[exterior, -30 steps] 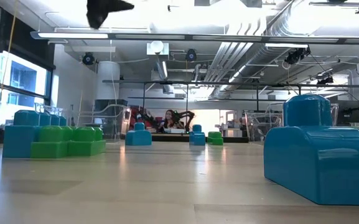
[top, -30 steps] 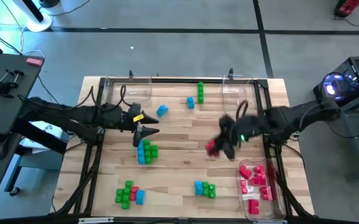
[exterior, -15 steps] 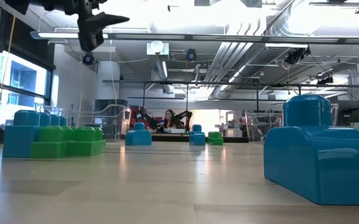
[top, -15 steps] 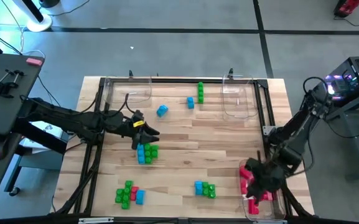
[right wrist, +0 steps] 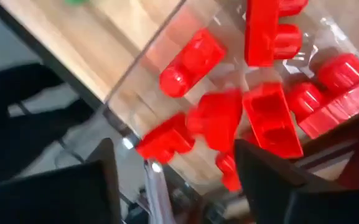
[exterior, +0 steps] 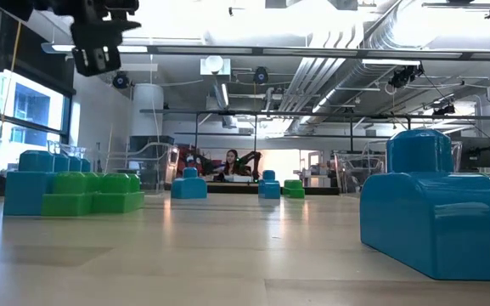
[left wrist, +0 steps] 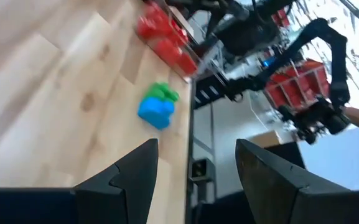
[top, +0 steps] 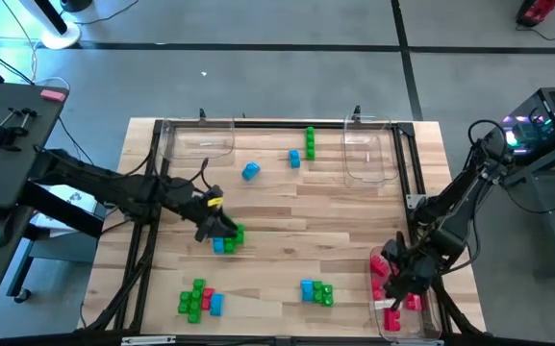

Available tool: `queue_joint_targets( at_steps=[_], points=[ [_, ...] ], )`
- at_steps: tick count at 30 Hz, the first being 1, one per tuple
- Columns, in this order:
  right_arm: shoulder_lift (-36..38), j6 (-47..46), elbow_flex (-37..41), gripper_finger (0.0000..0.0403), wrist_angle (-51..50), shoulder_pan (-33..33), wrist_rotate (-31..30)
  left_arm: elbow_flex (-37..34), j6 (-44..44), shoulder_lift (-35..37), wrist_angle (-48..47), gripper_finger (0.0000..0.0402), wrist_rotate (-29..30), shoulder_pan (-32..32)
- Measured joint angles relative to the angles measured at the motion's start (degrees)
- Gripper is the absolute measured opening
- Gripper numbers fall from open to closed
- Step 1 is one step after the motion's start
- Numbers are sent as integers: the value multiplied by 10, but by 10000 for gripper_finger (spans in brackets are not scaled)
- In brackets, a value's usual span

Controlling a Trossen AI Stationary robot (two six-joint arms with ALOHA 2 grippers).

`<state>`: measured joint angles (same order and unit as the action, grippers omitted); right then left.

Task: Sort blocks
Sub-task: Put the red game piece into the bottom right transparent bin

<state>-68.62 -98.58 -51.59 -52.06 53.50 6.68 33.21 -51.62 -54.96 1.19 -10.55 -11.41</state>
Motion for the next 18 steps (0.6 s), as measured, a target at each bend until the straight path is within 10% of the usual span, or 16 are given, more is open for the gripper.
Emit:
queue_joint_targets(
  at_steps=[6, 12, 18],
  points=[
    [0, 77, 0, 227, 54, -12, -49, 34, -29, -5, -42, 164, -10, -76],
    [0, 199, -1, 228, 100, -72, -171, 193, 57, -91, -336, 21, 15, -204],
    [0, 317, -1, 228, 113, -163, -183, 233, 171, -215, -394, 4, 40, -291]
  ],
)
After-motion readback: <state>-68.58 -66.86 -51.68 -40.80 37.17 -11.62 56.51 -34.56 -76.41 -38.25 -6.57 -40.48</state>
